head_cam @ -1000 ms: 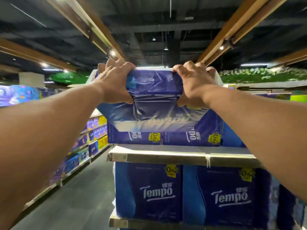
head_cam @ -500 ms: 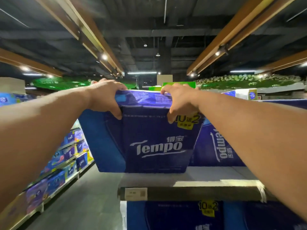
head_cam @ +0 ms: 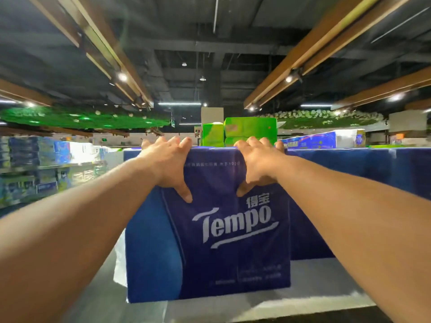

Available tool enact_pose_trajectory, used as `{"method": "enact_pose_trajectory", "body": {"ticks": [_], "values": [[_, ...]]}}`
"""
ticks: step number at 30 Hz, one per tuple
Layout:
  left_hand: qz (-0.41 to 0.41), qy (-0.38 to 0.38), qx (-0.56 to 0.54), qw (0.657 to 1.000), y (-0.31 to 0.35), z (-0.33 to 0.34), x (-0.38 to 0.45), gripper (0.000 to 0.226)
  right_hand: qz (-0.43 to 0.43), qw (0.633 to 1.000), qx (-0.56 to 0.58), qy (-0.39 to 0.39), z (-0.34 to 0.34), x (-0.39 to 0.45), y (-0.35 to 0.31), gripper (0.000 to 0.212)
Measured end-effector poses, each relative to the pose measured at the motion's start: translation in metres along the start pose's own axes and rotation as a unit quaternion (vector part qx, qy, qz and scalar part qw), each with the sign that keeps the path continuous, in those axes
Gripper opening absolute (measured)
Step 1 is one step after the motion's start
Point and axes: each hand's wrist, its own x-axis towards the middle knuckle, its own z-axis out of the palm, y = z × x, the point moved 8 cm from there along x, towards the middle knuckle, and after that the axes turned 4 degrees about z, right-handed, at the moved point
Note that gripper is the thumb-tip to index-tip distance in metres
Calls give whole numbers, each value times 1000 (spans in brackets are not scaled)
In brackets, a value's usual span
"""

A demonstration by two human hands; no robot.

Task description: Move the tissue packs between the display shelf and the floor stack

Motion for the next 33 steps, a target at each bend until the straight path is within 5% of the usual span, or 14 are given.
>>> {"method": "enact_pose_trajectory", "body": {"ticks": [7,9,12,20,33], "values": [[-53,31,34,997,6,-2,-14,151,20,998,6,54,-3,-17,-2,136],[-87,40,64,993,16,-4,-24,154,-4,994,8,108,-3,-35,-7,114],[-83,83,74,990,50,-5,-46,127,-69,987,25,141,14,-72,-8,79],[-94,35,6,995,163,-4,-104,106,-78,993,60,71,62,-169,80,74],[-63,-58,-16,996,335,-53,-217,105,-23,997,67,17,51,-340,251,62]]}}
